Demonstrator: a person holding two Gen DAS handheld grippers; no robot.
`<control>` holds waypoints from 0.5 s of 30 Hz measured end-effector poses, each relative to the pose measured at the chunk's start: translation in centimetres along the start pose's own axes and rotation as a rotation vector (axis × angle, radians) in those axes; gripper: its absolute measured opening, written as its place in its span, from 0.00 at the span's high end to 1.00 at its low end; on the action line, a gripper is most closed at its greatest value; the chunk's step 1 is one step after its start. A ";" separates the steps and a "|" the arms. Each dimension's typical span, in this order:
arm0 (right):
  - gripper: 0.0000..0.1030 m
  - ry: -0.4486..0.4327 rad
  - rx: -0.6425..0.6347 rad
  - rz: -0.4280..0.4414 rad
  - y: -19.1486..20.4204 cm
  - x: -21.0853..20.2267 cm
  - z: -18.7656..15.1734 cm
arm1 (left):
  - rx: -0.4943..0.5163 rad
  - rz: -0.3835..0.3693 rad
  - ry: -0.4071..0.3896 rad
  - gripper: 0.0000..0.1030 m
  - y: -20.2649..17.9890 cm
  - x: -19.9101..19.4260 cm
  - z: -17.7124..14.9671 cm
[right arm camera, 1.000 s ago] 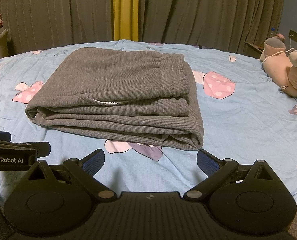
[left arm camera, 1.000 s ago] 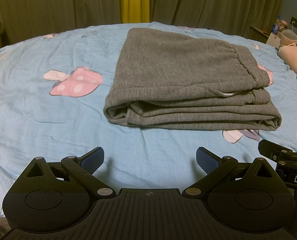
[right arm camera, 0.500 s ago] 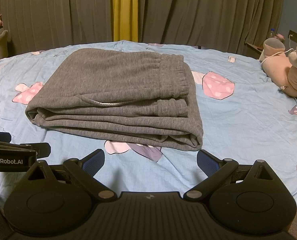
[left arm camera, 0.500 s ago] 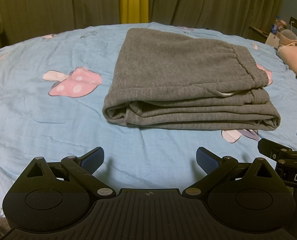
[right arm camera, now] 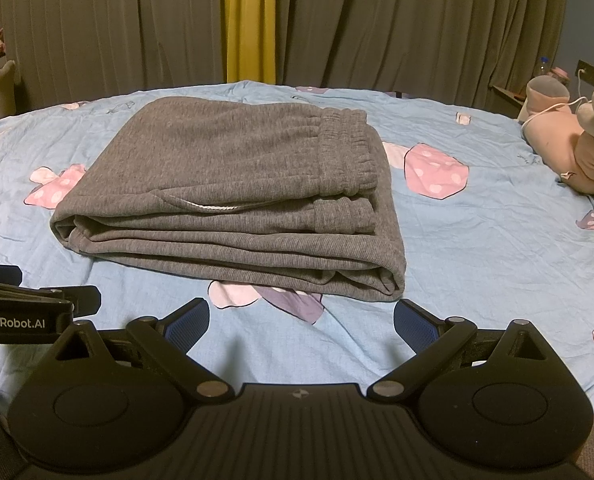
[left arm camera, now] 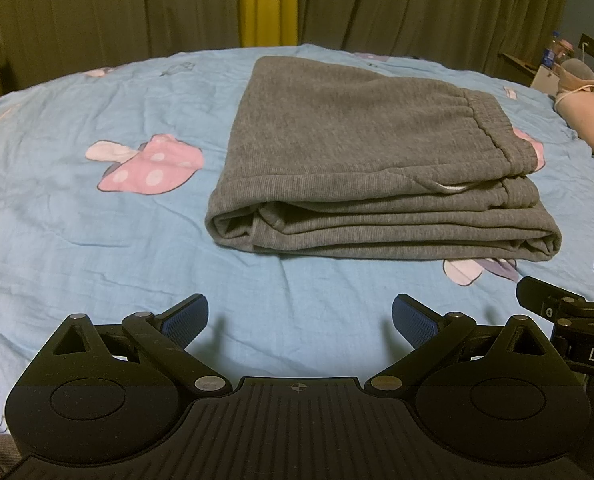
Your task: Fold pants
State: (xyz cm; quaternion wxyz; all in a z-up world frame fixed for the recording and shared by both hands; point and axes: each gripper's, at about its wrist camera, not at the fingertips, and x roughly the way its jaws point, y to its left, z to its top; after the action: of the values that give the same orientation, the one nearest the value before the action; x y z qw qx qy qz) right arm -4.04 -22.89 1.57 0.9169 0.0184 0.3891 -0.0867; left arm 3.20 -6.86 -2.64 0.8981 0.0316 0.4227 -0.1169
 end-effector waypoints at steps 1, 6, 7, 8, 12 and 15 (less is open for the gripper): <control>0.04 0.000 0.000 0.000 0.0 0.1 0.0 | 0.000 0.000 0.000 0.01 0.0 0.0 0.0; 0.04 0.000 -0.001 -0.001 0.0 0.0 0.0 | -0.001 0.000 0.000 0.01 0.0 0.0 0.0; 0.04 -0.001 -0.001 -0.001 0.0 0.0 0.0 | -0.001 0.000 0.000 0.01 0.0 0.0 0.0; 0.04 -0.001 -0.001 -0.001 0.0 0.0 0.0 | -0.001 0.000 0.000 0.01 0.0 0.0 0.0; 0.04 -0.001 -0.001 -0.001 0.0 0.0 0.1 | -0.001 -0.003 -0.001 0.01 0.0 -0.1 0.0; 0.04 -0.001 -0.002 -0.001 0.0 0.0 0.0 | -0.002 -0.003 -0.001 0.01 0.0 -0.1 0.0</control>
State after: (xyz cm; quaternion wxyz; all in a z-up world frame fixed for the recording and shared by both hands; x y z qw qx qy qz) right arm -4.02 -22.89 1.59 0.9172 0.0174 0.3885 -0.0868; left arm 3.17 -6.82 -2.61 0.8982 0.0300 0.4224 -0.1181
